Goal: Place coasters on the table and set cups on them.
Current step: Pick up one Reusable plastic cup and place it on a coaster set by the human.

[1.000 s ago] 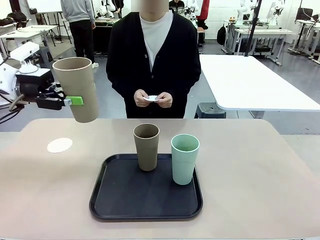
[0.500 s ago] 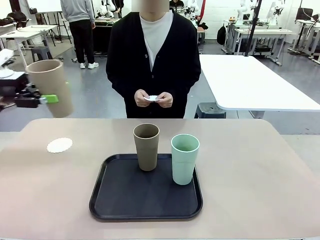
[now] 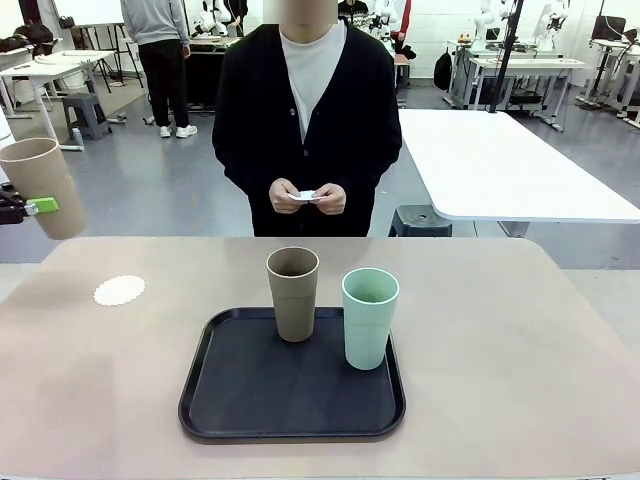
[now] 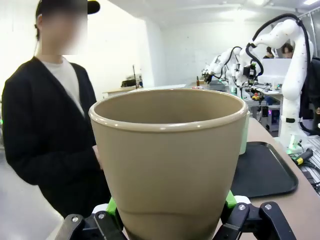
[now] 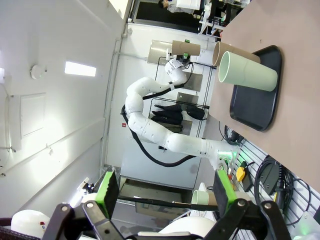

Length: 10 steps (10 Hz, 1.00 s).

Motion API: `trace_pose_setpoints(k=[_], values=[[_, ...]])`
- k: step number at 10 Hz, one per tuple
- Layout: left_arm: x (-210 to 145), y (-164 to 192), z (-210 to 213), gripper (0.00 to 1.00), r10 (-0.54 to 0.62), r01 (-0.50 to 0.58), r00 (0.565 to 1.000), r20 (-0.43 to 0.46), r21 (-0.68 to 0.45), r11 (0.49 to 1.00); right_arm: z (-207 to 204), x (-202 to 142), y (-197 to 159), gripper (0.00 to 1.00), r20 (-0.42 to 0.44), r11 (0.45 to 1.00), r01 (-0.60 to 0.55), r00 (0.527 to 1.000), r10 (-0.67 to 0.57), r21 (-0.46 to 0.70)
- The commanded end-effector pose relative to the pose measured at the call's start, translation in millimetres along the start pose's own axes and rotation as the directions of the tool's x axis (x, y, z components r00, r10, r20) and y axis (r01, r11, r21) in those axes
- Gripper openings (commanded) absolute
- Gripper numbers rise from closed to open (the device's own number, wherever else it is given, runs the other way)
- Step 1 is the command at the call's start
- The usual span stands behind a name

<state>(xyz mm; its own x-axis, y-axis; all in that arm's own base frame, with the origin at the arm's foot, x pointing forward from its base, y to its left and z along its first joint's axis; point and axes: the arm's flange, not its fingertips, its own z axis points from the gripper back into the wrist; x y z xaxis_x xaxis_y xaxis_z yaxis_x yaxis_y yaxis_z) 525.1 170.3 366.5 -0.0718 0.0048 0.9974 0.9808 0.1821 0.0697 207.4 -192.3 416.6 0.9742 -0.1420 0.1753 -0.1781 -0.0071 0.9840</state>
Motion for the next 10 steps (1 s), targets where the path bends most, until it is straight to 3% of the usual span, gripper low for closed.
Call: trace_pose_setpoints(k=[1, 5, 8, 10], values=[[3, 6, -13, 0.85, -0.006, 0.006, 1.000, 0.028, -0.011, 1.000, 1, 0, 0, 1.00, 0.003, 1.000, -0.006, 1.000, 0.006, 0.006], [-8, -3, -54, 0.85, -0.025, 0.024, 0.999, -0.021, -0.043, 0.999, 1, 0, 0, 1.00, 0.003, 1.000, -0.006, 1.000, 0.006, 0.006], [-16, -4, -66, 0.85, 0.014, -0.014, 0.999, -0.033, -0.009, 1.000, 1, 0, 0, 1.00, 0.003, 1.000, -0.006, 1.000, 0.006, 0.006], [-17, 3, -61, 0.85, 0.017, -0.018, 1.000, -0.023, -0.059, 0.998, 1, 0, 0, 1.00, 0.003, 1.000, -0.006, 1.000, 0.006, 0.006]])
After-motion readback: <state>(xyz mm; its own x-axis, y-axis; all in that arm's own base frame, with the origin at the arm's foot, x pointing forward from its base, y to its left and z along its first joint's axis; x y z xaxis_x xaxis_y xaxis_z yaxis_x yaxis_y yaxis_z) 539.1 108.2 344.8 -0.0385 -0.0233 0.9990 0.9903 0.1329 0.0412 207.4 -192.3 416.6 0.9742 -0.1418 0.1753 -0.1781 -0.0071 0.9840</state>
